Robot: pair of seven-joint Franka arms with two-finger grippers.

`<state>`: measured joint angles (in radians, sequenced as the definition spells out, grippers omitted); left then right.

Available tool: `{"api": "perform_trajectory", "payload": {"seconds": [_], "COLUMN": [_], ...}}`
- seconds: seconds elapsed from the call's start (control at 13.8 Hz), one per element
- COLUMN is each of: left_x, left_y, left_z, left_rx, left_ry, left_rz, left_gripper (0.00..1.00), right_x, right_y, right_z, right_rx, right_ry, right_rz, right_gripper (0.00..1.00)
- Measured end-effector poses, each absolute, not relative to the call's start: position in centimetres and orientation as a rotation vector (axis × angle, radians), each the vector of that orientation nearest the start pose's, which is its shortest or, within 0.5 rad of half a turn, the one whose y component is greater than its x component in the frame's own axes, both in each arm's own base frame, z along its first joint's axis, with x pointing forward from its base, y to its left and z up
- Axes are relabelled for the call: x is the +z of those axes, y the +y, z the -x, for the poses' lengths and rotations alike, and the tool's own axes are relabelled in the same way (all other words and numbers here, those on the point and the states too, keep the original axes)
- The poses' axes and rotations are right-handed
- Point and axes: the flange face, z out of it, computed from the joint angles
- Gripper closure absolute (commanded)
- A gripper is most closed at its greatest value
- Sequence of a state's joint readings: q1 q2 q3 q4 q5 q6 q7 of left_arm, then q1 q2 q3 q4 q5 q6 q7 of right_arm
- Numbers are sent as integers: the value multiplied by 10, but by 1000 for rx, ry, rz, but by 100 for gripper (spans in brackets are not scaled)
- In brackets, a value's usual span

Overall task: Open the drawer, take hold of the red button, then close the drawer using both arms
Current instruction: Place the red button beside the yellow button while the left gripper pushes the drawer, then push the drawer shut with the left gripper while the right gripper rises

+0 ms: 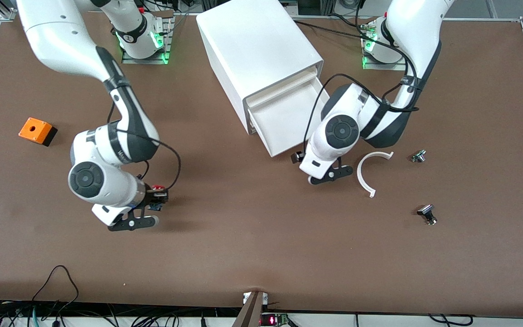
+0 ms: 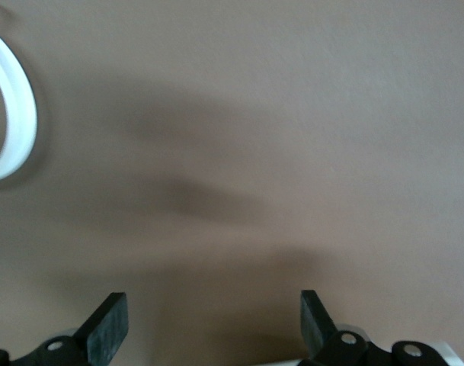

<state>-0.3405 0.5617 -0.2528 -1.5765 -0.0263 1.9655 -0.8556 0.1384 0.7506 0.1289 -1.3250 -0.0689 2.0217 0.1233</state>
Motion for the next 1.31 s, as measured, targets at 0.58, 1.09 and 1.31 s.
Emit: {"api": "perform_trajectory", "payload": {"seconds": [0.58, 1.09, 1.31], "left_x": [326, 303, 288], "left_y": [-382, -345, -378], "left_z": [-546, -566, -531], "left_rx": [369, 201, 277], "left_ry": [-425, -391, -351], "left_rz": [3112, 3033, 3029], "left_gripper": [1, 2, 2], "right_x": [196, 210, 284], "right_y": [106, 93, 87], "right_z": [-688, -690, -693], "right_rx": [51, 42, 1], "right_ry": [-329, -302, -270], "right_rz": [3087, 3093, 3105], "right_gripper": [54, 1, 1]}}
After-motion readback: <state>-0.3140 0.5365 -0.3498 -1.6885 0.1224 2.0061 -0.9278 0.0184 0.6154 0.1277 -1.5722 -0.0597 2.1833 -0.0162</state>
